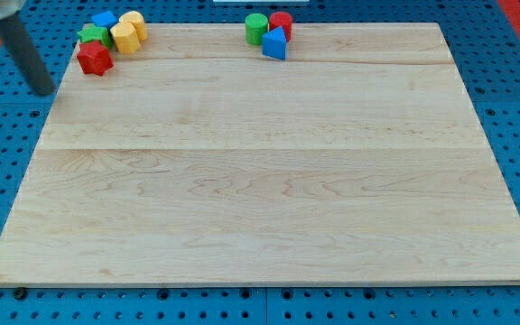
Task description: Push the blue cube along with the yellow heart to the center top
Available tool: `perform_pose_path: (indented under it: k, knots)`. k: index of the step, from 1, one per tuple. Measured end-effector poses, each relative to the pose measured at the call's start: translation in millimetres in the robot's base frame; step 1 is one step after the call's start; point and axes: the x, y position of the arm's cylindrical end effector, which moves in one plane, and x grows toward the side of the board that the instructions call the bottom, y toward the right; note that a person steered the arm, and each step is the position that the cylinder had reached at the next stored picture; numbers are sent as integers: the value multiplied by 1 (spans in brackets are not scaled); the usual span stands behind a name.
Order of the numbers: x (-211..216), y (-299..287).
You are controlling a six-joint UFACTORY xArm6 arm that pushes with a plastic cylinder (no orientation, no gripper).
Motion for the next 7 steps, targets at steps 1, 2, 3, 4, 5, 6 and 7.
perform_pose_path:
  k: [1,2,3,4,5,6,7]
  knots:
    - [-65,1]
    - [-91,1]
    - [-113,6]
    - [-115,7]
    - [-115,12]
    - [-115,71]
    - [-114,166]
